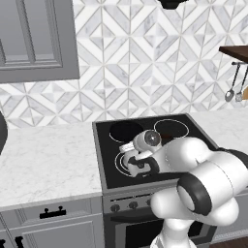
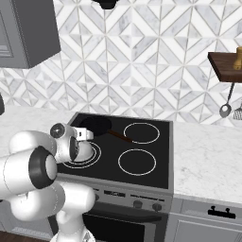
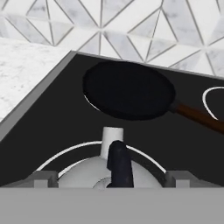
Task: Pick the kettle from the counter and place it on a stove burner. Then turn the burner on.
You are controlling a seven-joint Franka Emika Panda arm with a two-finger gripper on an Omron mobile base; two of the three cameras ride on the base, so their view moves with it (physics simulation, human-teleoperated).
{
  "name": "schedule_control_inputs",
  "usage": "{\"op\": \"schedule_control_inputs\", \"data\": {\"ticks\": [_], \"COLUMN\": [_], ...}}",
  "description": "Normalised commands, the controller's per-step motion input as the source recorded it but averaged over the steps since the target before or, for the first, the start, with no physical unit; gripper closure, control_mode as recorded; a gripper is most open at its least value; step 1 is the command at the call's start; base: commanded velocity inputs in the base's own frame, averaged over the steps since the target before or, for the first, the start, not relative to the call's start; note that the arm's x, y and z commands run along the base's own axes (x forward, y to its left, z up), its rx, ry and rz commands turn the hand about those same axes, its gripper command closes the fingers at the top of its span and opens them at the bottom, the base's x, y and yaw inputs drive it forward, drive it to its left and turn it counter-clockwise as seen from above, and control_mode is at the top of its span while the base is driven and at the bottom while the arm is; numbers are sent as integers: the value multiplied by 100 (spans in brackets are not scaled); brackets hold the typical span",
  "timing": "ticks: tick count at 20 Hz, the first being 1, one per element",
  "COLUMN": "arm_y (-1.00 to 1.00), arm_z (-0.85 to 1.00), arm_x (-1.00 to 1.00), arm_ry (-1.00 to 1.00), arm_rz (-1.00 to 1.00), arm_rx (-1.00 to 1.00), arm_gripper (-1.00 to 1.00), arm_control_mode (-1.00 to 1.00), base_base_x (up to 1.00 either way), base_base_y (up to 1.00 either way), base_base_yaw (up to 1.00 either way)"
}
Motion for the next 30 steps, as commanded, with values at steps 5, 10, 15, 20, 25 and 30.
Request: {"op": "schedule_control_inputs", "data": {"ticks": [5,10,15,20,25,30], "arm_y": [0,0,-1,48,97,74], "arm_z": [0,8,54,18,-6,-40], "arm_x": [-28,-28,-36,-40,-44,-31], "arm_ry": [2,3,26,22,13,15], "arm_rz": [0,0,0,-12,-15,-11], "arm_rx": [0,-1,-10,-24,-26,-15], "arm_gripper": [-100,-100,-100,-100,-100,-100], "arm_control_mode": [-100,-100,-100,-100,-100,-100], "base_base_x": [0,0,0,0,0,0], "base_base_y": [0,0,0,0,0,0], "base_base_yaw": [0,0,0,0,0,0]}}
